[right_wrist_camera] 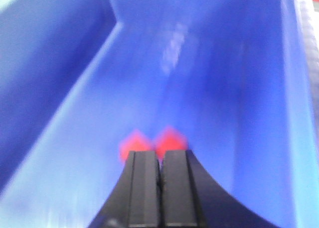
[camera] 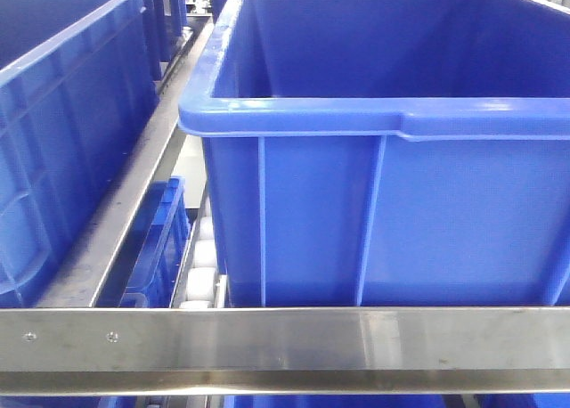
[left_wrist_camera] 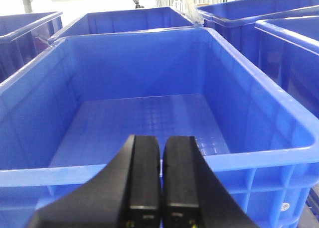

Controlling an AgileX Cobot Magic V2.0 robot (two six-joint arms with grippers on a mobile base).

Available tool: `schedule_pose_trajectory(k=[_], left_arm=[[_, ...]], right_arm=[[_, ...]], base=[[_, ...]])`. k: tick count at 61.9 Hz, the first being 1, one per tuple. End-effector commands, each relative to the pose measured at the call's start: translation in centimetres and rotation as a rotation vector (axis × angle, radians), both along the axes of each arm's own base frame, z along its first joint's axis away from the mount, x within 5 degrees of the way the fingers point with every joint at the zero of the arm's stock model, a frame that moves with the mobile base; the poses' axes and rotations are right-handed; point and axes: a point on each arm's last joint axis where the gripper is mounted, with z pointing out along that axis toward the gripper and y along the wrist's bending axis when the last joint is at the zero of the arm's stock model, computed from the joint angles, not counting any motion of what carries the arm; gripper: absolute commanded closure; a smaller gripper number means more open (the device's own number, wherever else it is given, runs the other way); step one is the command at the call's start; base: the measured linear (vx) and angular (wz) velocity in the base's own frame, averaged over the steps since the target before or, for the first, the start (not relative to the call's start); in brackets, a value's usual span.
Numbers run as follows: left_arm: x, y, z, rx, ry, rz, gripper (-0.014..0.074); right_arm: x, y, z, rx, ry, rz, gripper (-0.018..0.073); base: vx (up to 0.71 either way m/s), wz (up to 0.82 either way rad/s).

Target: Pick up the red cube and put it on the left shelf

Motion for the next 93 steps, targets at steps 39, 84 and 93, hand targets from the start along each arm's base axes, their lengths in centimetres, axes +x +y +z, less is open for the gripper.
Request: schedule_pose_trajectory(k=[39, 84, 93], left_arm=[[0.1, 0.0, 0.0, -0.009, -0.054, 0.004, 0.0491], [0.1, 0.0, 0.0, -0.009, -0.054, 0.004, 0.0491], [0.1, 0.0, 0.0, -0.009, -0.054, 0.004, 0.0491]], right_arm=[[-4.8, -2.2, -2.2, 0.023, -0.19, -0.094, 0.0502], [-7.5, -2.9, -4.0, 0.046, -0.322, -0.132, 0.0502], [-8.3, -3.2, -6.0, 0.047, -0.366, -0.176, 0.0502]], base=[[0.0, 0.0], [0.0, 0.0], [0.0, 0.0]])
